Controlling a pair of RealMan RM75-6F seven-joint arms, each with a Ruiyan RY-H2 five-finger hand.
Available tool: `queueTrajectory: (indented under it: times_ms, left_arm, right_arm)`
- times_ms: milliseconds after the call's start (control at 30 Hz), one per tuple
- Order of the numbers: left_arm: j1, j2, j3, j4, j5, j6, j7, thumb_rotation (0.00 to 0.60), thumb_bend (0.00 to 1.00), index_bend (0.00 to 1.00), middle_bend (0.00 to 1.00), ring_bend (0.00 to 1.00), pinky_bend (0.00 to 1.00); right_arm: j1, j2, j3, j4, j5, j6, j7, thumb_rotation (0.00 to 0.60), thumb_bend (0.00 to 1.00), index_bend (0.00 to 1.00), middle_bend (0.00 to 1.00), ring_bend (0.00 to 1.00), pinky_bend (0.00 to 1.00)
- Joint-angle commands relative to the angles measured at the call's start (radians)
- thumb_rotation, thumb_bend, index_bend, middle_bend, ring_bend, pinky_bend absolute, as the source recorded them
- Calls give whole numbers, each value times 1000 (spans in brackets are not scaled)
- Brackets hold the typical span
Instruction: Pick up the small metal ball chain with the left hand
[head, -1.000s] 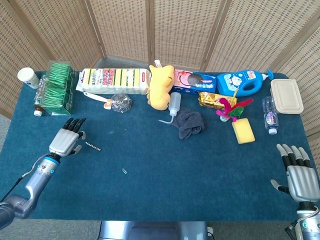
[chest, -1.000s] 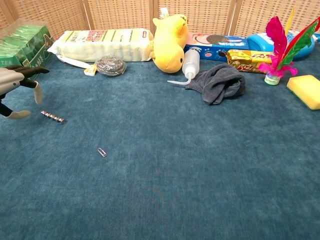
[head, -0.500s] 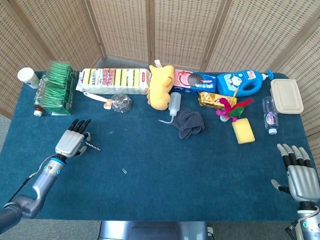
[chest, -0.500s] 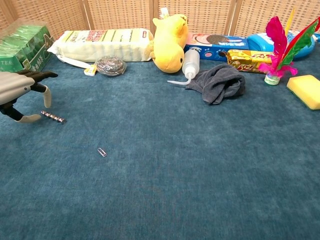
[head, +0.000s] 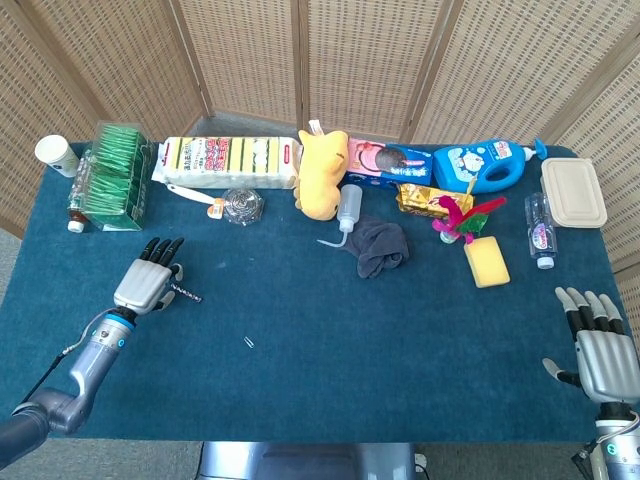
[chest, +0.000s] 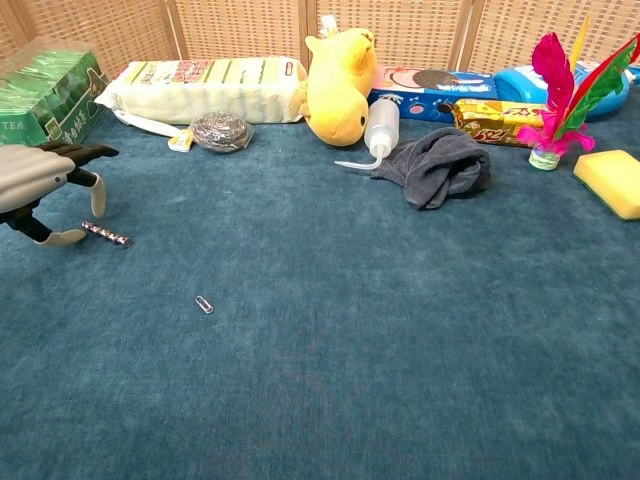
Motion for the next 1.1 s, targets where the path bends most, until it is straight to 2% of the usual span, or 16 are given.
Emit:
queueTrajectory:
  times_ms: [33,300,833,1100]
  left_arm:
    - [-2,-3,-1,3,-2,-1,-2,600,587,430,7,0,0]
    - [-10,-1,-6,-11,-14,-8,18,600,589,469,7,0,0]
    - [-15,-5,-8,-15,-38,-25,61,600,597,469,7,0,0]
    - [-18,1,-8,-26,-47,-36,72,600,656,489,7,0,0]
  right_arm:
    - [0,0,0,0,1,-1,0,600,3,0,0,0,0]
    - [1,3,0,-2,4,-4,1,600,2,0,0,0,0]
    - [2,8,-2,-6,5,-8,10,600,3,0,0,0,0]
    - [3,12,-4,-12,7,-14,16,600,3,0,0,0,0]
